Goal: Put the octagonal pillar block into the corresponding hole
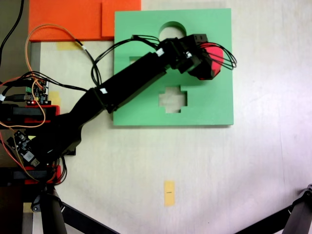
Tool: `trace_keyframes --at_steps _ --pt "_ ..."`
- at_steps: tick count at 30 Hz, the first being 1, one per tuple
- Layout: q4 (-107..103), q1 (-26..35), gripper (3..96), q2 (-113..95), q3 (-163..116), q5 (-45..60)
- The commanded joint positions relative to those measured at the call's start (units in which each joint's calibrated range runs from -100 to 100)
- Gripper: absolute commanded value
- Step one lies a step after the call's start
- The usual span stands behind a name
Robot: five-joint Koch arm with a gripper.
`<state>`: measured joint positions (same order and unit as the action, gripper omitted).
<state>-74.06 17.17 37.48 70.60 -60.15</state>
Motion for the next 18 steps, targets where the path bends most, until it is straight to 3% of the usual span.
trace_keyframes --at_steps 1,8,11,12,18 --pt "2.8 -0.5 38.0 0.5 2.3 0.3" --pt "2.9 -0.6 59.6 3.3 2.3 -0.3" --pt "2.9 -0.6 90.7 0.2 2.4 -0.4" --pt "2.9 -0.6 95.6 -1.4 2.4 -0.4" --pt "-4.0 -0.7 95.5 -27.3 2.4 0.5"
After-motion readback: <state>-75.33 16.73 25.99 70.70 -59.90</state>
